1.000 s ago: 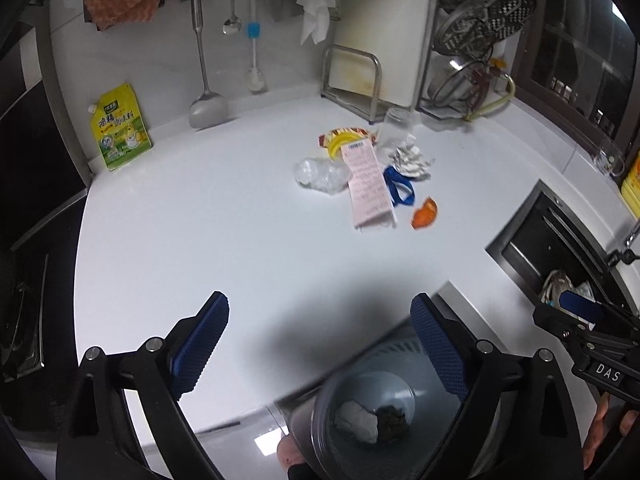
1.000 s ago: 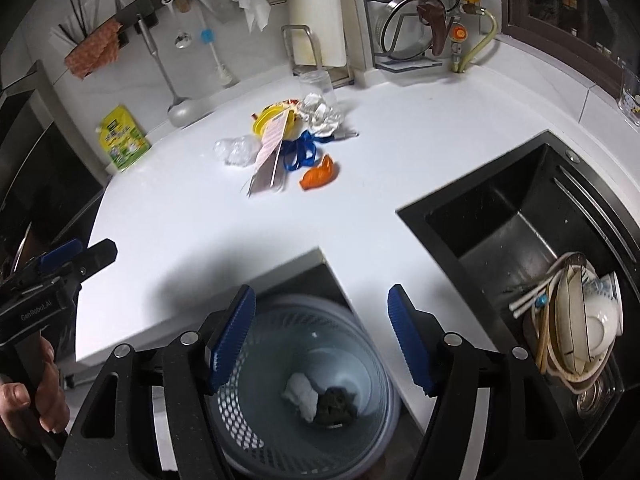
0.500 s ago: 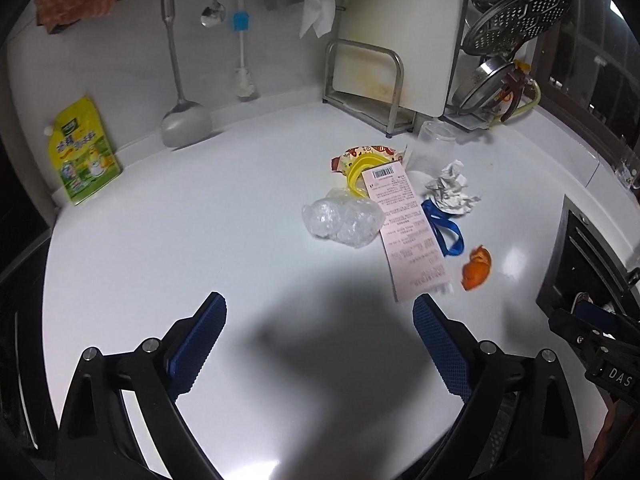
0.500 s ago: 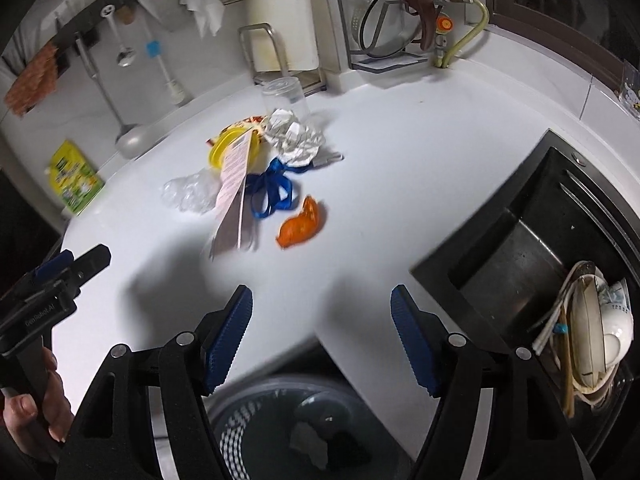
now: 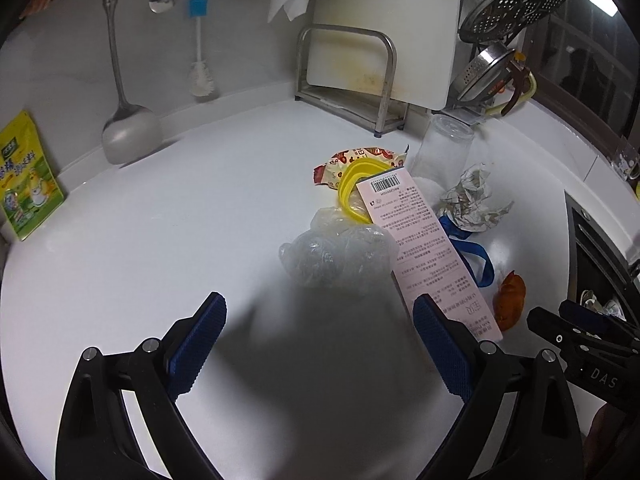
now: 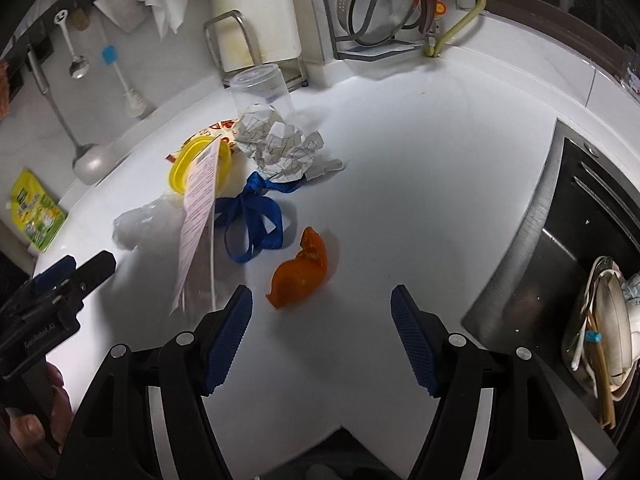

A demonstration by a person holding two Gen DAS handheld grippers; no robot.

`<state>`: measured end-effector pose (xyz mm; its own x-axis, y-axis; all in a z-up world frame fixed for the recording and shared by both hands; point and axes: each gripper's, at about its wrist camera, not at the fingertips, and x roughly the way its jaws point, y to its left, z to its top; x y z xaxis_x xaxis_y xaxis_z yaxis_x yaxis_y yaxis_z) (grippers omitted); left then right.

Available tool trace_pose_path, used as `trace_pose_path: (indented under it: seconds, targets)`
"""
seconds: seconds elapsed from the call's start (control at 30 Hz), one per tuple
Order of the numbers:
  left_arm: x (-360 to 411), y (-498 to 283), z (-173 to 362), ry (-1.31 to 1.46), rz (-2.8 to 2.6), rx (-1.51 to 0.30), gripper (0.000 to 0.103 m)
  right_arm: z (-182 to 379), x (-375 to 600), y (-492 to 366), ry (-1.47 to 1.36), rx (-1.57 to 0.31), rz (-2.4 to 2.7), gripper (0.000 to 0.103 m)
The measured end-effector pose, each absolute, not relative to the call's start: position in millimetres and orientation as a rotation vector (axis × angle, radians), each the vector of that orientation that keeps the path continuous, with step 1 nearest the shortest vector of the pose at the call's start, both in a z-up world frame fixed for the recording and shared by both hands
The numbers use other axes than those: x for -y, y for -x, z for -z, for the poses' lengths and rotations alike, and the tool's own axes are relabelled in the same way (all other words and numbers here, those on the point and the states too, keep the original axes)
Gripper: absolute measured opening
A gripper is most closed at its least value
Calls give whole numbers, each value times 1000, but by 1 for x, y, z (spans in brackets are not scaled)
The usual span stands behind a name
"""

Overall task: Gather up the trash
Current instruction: 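Grasp the orange peel with the right tool while the left tool grasps the plastic bag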

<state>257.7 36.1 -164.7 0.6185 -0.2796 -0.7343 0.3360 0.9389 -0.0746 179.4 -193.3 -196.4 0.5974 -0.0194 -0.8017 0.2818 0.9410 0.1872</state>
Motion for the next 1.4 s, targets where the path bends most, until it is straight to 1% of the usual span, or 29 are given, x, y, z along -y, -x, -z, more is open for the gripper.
trace_pose_path:
  seconds: [0.43,0.67,0.73,0.8,0.83,0.9,0.93,1.17,1.2,1.27,1.3,1.33,1.37,1.4]
  targets:
    - [-26,-279,179,-87,405,-828,93,218,188,-196,-325,-911,253,69]
    - [-22,-289,184,-76,416,-841,93,219,186,-200,-296,-890,281,68]
    - [-20,-291,184,-75,419,-838,93,218,185,-200,-285,-884,278,62]
    - [-18,-292,184,-82,419,-834,93,218,183,-201,-279,-886,264,51]
    - [-18,-293,185,-83,420,-833,93,219,181,-202,-275,-888,255,48]
    - [-17,-295,184,-84,420,-832,93,218,178,-203,-263,-890,242,33]
    - [-17,-296,184,-82,419,-833,93,218,176,-204,-255,-887,243,31]
    - [-15,-309,189,-62,395,-858,93,214,179,-202,-274,-883,236,27]
    - [-15,-311,189,-55,396,-860,92,213,179,-200,-277,-883,238,27]
    - [-16,-313,190,-42,398,-864,83,213,180,-198,-287,-883,236,27]
    - [-17,-313,190,-38,406,-871,73,212,180,-197,-291,-883,234,27]
    - [-16,-314,191,-37,412,-883,65,212,179,-196,-289,-883,233,27]
    - [-16,-314,191,-38,413,-888,62,212,179,-195,-287,-883,232,27]
    - [-16,-314,191,-39,414,-888,56,211,178,-195,-288,-883,230,27]
